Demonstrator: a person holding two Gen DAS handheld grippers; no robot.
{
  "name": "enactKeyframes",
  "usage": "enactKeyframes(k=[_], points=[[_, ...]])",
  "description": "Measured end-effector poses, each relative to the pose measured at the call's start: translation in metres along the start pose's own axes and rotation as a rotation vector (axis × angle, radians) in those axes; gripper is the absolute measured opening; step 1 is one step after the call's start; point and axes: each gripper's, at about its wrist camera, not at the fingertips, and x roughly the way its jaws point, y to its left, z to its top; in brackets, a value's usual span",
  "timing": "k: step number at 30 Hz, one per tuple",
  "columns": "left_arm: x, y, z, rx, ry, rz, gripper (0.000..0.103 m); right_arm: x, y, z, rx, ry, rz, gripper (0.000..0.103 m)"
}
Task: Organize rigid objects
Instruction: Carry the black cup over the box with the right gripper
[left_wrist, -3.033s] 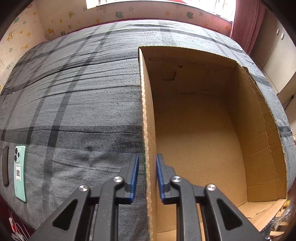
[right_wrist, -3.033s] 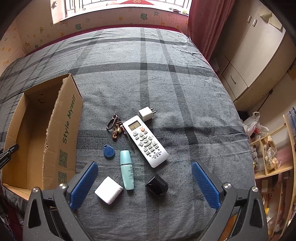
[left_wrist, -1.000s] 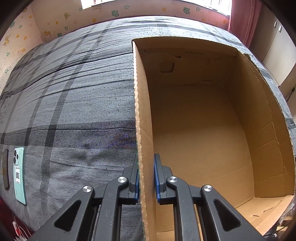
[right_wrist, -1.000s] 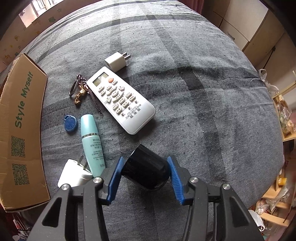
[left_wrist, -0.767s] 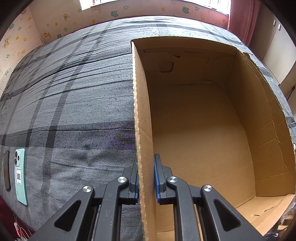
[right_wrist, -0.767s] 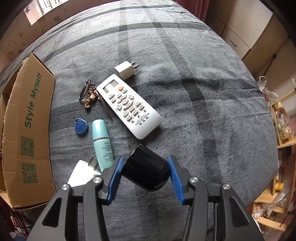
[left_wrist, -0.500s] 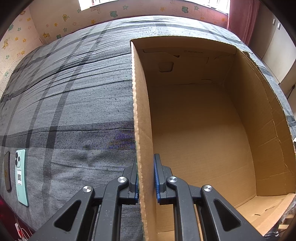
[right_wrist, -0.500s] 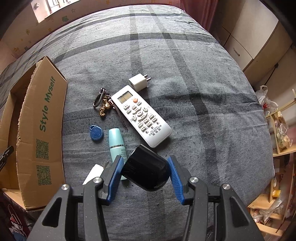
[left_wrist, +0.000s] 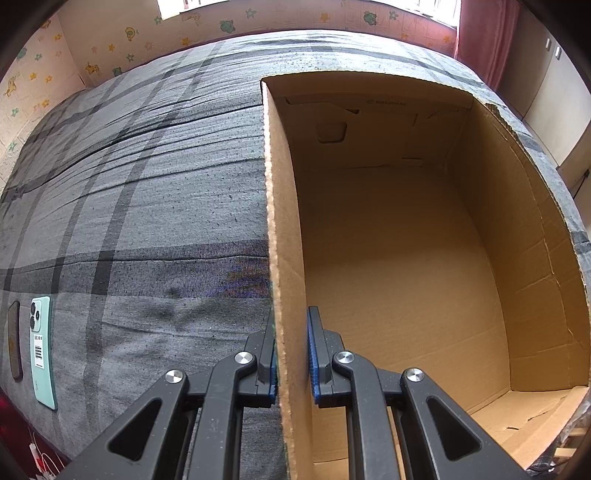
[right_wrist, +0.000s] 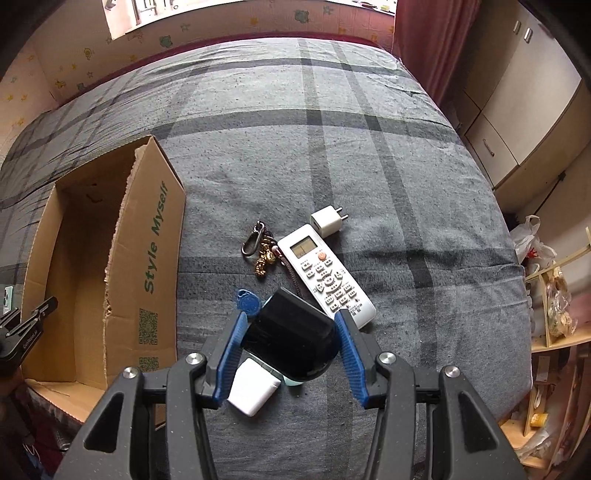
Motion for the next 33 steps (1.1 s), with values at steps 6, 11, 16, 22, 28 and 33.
enactKeyframes(k=[6, 11, 16, 22, 28, 33], points=[[-0.001, -0.001, 0.0, -0.003, 0.0, 0.002, 0.013, -0.012, 0.027, 0.014, -0.056, -0.032, 0.019, 0.053], [-0.001, -0.001, 0.001, 0.0, 0.001, 0.003, 0.013, -0.017, 0.055, 0.022, -0.106, -0.048, 0.057, 0.053], [-0.002, -0.001, 0.001, 0.0, 0.002, 0.005, 0.013, -0.017, 0.087, 0.026, -0.165, -0.05, 0.098, 0.053], [-0.002, -0.002, 0.001, 0.0, 0.002, 0.005, 0.013, -0.016, 0.121, 0.028, -0.227, -0.052, 0.128, 0.053], [-0.002, -0.002, 0.001, 0.0, 0.002, 0.003, 0.013, -0.005, 0.152, 0.03, -0.264, -0.026, 0.179, 0.053], [-0.002, -0.001, 0.001, 0.001, 0.003, 0.003, 0.013, 0.009, 0.175, 0.031, -0.295, 0.002, 0.199, 0.053]])
